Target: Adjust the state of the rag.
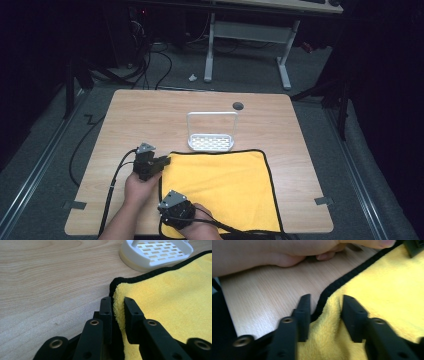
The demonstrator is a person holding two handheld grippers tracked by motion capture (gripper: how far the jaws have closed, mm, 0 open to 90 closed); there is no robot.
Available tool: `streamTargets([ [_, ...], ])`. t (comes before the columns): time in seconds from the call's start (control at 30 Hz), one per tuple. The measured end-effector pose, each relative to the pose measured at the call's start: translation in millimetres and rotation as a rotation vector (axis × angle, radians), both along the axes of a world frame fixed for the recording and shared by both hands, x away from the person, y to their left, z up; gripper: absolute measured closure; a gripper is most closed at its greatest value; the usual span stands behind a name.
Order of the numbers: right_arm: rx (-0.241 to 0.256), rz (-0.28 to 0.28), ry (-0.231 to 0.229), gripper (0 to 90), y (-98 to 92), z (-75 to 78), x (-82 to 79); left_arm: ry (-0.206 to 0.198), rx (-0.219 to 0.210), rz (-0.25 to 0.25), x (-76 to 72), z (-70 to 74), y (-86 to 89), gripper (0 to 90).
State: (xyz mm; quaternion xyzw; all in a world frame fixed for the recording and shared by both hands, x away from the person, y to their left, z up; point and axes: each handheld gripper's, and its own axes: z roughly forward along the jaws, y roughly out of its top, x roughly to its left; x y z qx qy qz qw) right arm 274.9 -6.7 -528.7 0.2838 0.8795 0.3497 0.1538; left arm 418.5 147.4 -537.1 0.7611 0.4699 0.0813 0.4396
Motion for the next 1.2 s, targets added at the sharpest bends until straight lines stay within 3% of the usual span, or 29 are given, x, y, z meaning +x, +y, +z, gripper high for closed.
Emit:
streamTargets([
  [0.07,-0.019,0.002,-0.01,70.8,-3.2,1.1,0.9,0.001,-0.002,0.003,0.6,-0.2,-0.2,78.0],
  [0.2,-0.007,0.004,-0.009,81.3,-11.7,0.9,4.7,0.008,-0.024,-0.012,0.9,-0.2,0.9,78.0],
  [0.43,0.041,0.01,-0.046,82.6,-19.3,8.8,4.3,0.004,-0.026,-0.01,1.0,1.0,0.9,77.8],
  [0.53,0.075,0.006,-0.075,82.5,-23.9,16.7,2.6,0.017,-0.054,0.015,2.4,4.0,4.8,78.6],
  [0.73,0.118,-0.002,-0.124,82.6,-29.9,30.7,-3.3,-0.011,-0.098,0.042,-2.9,14.6,4.3,80.0],
  [0.93,0.128,0.01,-0.143,82.6,-20.5,38.2,-8.7,-0.013,-0.102,0.065,-8.9,18.3,11.7,80.7],
  [1.0,0.125,0.026,-0.145,82.6,-11.4,38.4,-10.1,-0.01,-0.114,0.084,-11.5,19.2,22.5,80.8],
  [1.2,0.141,0.056,-0.145,82.5,19.8,40.2,-10.6,-0.013,-0.095,0.144,-19.7,25.0,62.2,81.1],
])
